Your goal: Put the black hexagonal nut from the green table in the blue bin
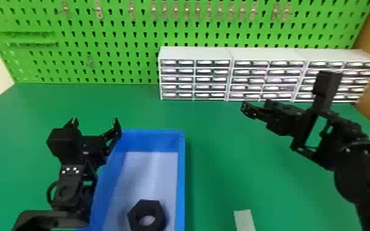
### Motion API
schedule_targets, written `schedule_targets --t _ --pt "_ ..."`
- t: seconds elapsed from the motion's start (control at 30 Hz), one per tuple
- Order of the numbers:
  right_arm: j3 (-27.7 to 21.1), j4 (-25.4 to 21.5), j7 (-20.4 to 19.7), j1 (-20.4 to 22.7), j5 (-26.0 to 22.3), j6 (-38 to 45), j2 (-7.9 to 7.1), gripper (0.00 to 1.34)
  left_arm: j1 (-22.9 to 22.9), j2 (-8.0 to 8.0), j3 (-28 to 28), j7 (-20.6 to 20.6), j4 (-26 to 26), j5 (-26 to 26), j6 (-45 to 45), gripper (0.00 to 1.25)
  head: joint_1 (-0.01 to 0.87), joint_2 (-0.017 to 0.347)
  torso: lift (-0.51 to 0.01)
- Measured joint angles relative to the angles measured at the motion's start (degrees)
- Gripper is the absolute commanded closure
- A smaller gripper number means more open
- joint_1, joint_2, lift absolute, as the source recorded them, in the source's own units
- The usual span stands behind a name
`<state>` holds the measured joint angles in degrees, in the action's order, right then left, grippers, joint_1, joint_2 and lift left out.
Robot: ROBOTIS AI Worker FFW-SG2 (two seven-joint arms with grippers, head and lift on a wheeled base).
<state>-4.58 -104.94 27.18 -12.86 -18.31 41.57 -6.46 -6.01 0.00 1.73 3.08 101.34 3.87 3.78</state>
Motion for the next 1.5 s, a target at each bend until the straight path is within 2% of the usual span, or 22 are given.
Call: schedule_targets --t 0.27,0.6,0.83,1.03,1.1,1.27,1.5 --pt "-0.41 0.00 -4.70 3.61 -1.95 -5.80 0.77 0.26 -0.06 0.00 0.01 0.00 0.00 -0.07 0.00 0.22 0.657 0.057 -0.095" --pt "1.46 0.00 -9.52 7.50 -0.91 -12.35 1.91 0.26 -0.07 0.00 -0.11 0.00 -0.01 -0.12 0.00 0.22 0.657 0.057 -0.095" --pt "3.67 0.00 -11.47 10.16 3.38 -16.64 2.68 0.26 -0.14 0.00 0.00 0.00 -0.01 -0.20 0.00 0.22 0.657 0.057 -0.095" --pt "3.21 0.00 -12.69 12.95 10.70 -21.93 5.26 0.26 -0.21 0.00 -0.01 0.00 -0.01 -0.30 0.00 0.22 0.657 0.057 -0.095" --pt "3.18 0.05 -14.36 13.73 12.18 -23.64 5.66 0.26 -0.26 0.00 -0.06 0.00 -0.01 -0.33 0.00 0.22 0.657 0.057 -0.095" --pt "5.93 1.18 -22.62 15.81 13.24 -29.32 4.48 0.26 -0.38 0.00 -0.17 0.00 -0.01 -0.42 0.00 0.22 0.657 0.057 -0.095" --pt "8.08 2.50 -24.33 16.58 15.18 -30.60 3.55 0.26 -0.56 0.00 -0.36 0.00 -0.01 -0.52 0.00 0.22 0.657 0.057 -0.095"
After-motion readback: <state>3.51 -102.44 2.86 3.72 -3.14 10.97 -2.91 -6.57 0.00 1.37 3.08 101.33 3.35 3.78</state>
